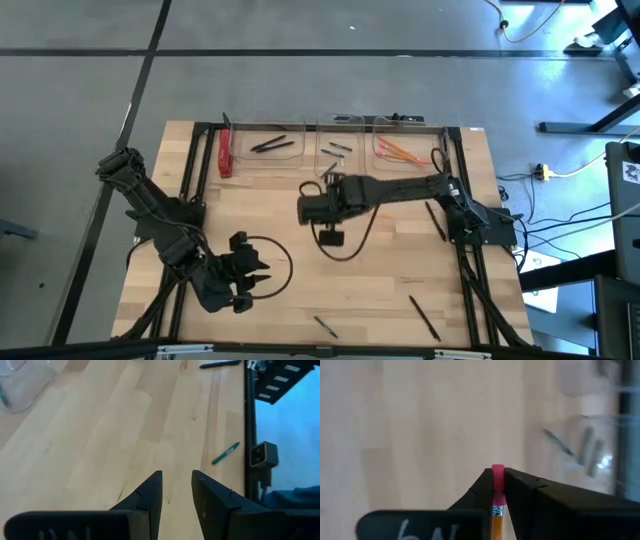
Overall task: Sort crayons/erasers/pens/pencils in bins
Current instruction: Put the orange pencil into the right transparent bin
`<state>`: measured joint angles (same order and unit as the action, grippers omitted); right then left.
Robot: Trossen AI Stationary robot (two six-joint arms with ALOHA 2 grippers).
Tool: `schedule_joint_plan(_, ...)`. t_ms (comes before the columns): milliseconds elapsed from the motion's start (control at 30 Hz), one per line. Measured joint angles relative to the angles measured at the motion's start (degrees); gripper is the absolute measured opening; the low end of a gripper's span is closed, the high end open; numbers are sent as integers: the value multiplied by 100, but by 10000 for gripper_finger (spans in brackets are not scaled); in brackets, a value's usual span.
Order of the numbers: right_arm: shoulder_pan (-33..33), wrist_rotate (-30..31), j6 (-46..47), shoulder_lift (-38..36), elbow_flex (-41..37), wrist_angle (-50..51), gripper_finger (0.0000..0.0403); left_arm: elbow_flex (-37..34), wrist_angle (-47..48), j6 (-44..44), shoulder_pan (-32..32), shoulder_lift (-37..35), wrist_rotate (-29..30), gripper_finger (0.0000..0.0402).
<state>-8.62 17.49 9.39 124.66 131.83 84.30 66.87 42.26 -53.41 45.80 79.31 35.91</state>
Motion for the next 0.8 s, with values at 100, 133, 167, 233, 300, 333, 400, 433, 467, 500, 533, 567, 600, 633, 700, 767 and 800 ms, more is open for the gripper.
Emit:
schedule_joint_plan(100,174,243,4,-6,305,466,38,0,40,1,-61,0,103,98)
schedule_joint_plan(133,234,351,2,-36,327,567,38,0,41,2,-81,0,173,98)
schedule_joint_plan(167,296,455,-27,-121,259,577,38,0,43,3,-103,0,272,98)
schedule_joint_plan(233,442,536,-97,-308,111,591,38,0,44,7,-160,0,548,98)
schedule_joint_plan(300,633,548,-151,-496,18,568,38,0,42,18,-251,0,857,98)
schedule_joint_plan(333,734,573,-217,-598,-56,569,38,0,42,70,-310,0,1006,98)
schedule_joint_plan(400,946,691,-366,-801,-225,554,38,0,37,272,-449,0,1195,98)
schedule_joint_plan(433,1062,775,-422,-908,-322,560,38,0,34,381,-534,0,1237,98)
schedule_joint_plan(467,1181,834,-514,-1027,-441,563,38,0,29,460,-631,0,1254,98)
schedule_joint_plan(500,1318,841,-601,-1149,-587,540,38,0,18,542,-743,0,1261,98)
schedule_joint_plan(533,1466,839,-705,-1281,-758,470,38,0,16,605,-856,0,1261,98)
schedule_joint_plan(567,1619,844,-837,-1421,-955,333,38,0,15,668,-977,0,1260,98)
schedule_joint_plan(600,1784,843,-994,-1573,-1197,145,38,0,13,739,-1096,0,1259,98)
schedule_joint_plan(633,1949,843,-1179,-1719,-1462,-46,38,0,14,800,-1214,0,1261,98)
schedule_joint_plan(700,2333,801,-1515,-2062,-2078,-520,38,0,5,1006,-1475,0,1258,98)
schedule_joint_plan(767,2779,540,-1822,-2395,-2713,-1079,39,0,-25,1237,-1748,0,1269,98)
schedule_joint_plan(800,3007,316,-1940,-2542,-3038,-1374,39,0,-59,1360,-1896,0,1269,98)
